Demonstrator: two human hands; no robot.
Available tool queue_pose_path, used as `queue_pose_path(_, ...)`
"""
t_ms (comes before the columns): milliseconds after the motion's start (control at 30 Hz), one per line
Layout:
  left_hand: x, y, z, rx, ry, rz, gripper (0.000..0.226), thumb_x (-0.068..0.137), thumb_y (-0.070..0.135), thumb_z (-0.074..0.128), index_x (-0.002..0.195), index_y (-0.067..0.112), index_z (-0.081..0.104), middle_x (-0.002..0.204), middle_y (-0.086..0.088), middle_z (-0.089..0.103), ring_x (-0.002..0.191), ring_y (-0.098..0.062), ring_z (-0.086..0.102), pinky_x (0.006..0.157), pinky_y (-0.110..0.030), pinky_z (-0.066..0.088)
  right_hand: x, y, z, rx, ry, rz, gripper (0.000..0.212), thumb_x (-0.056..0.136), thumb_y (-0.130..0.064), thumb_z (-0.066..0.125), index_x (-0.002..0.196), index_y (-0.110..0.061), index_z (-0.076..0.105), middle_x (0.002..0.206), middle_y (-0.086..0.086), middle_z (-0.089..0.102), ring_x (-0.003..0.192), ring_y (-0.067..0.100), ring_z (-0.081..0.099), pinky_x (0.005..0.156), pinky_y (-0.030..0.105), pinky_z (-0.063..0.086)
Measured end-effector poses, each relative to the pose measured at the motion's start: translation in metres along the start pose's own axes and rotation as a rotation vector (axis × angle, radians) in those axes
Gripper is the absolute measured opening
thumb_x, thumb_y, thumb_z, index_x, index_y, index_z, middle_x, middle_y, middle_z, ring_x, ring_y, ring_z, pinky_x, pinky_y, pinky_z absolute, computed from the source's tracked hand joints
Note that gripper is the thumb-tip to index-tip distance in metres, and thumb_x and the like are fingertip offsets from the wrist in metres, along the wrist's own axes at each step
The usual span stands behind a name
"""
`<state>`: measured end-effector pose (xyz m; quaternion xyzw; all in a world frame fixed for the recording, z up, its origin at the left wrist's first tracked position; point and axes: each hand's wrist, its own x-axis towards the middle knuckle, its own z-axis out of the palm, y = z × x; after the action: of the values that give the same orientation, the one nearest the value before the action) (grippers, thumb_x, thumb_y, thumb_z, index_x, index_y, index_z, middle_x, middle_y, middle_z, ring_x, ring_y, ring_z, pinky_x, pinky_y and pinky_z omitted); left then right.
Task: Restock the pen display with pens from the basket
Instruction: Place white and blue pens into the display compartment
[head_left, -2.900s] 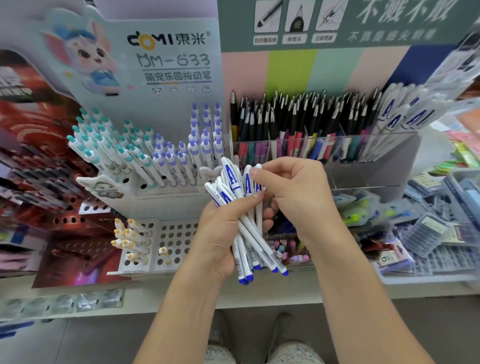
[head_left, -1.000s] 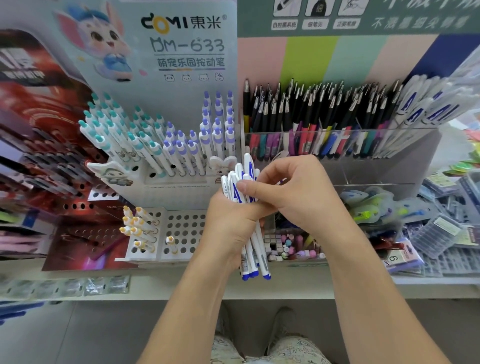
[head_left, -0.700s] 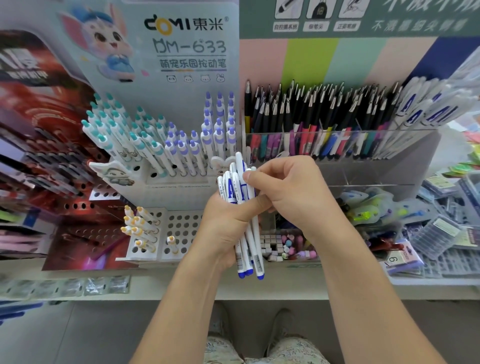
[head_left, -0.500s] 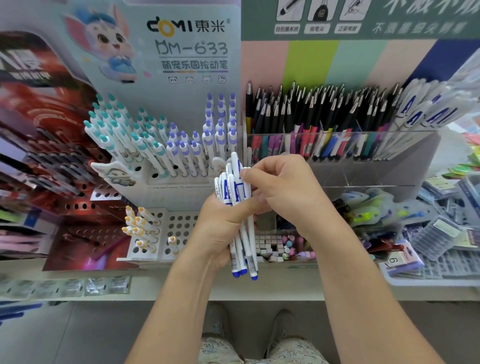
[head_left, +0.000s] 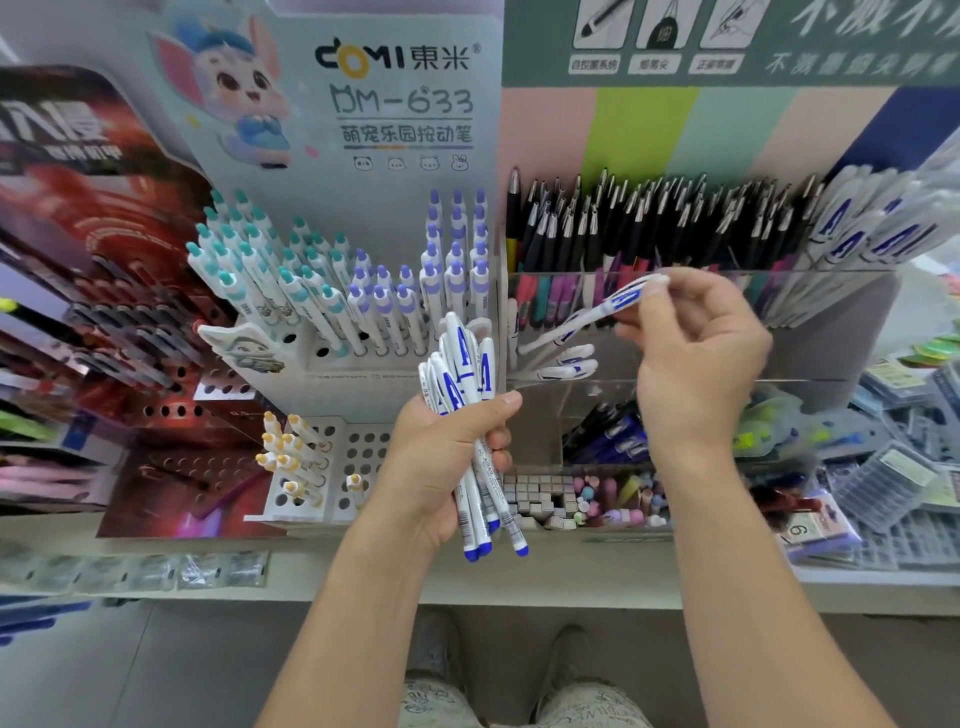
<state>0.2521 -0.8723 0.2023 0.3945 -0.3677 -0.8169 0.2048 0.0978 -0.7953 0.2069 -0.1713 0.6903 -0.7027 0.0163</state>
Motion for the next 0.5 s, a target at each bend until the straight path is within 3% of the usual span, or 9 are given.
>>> queue_pose_path(100, 0.002, -0.001, 0.001, 0.028, 0.010, 0.005, 0.018, 0.087, -0.004, 0.068, 0.098, 0.007, 0.060, 0.060, 0.002, 0.053, 0.049, -0.009, 0.047, 0.044, -0.020, 0.043, -0.012, 0.014, 0.006, -0.216, -0.113, -0.099, 0.008, 0.094, -0.013, 0.067, 0.098, -0.014, 0.074, 0.086, -0.005, 0.073, 0.080, 0.009, 0.069, 0.074, 0.025, 0.057)
queue_pose_path(233, 0.002, 0.001, 0.003, 0.027, 0.024, 0.020, 0.015, 0.087, -0.005, 0.067, 0.093, 0.007, 0.060, 0.060, 0.001, 0.052, 0.049, -0.010, 0.047, 0.043, -0.021, 0.043, -0.020, 0.028, 0.010, -0.359, -0.173, -0.144, 0.010, 0.088, -0.013, 0.070, 0.096, -0.017, 0.076, 0.094, -0.004, 0.068, 0.080, 0.006, 0.063, 0.074, 0.022, 0.052)
queue_pose_path(400, 0.003, 0.003, 0.004, 0.003, 0.028, 0.028, 0.016, 0.086, -0.003, 0.068, 0.093, 0.009, 0.062, 0.060, 0.001, 0.051, 0.050, -0.010, 0.047, 0.043, -0.020, 0.043, -0.015, 0.030, 0.012, -0.555, -0.282, -0.184, 0.010, 0.092, -0.024, 0.067, 0.092, -0.019, 0.076, 0.086, -0.002, 0.065, 0.071, 0.014, 0.062, 0.069, 0.040, 0.054)
queue_pose_path(500, 0.004, 0.004, 0.006, -0.003, 0.023, 0.033, 0.018, 0.086, -0.003, 0.069, 0.098, 0.009, 0.061, 0.062, 0.001, 0.052, 0.050, -0.010, 0.047, 0.044, -0.020, 0.043, -0.020, 0.028, 0.019, -0.477, -0.366, -0.132, 0.017, 0.094, -0.033, 0.069, 0.092, -0.018, 0.077, 0.082, -0.003, 0.064, 0.071, 0.016, 0.063, 0.065, 0.043, 0.057)
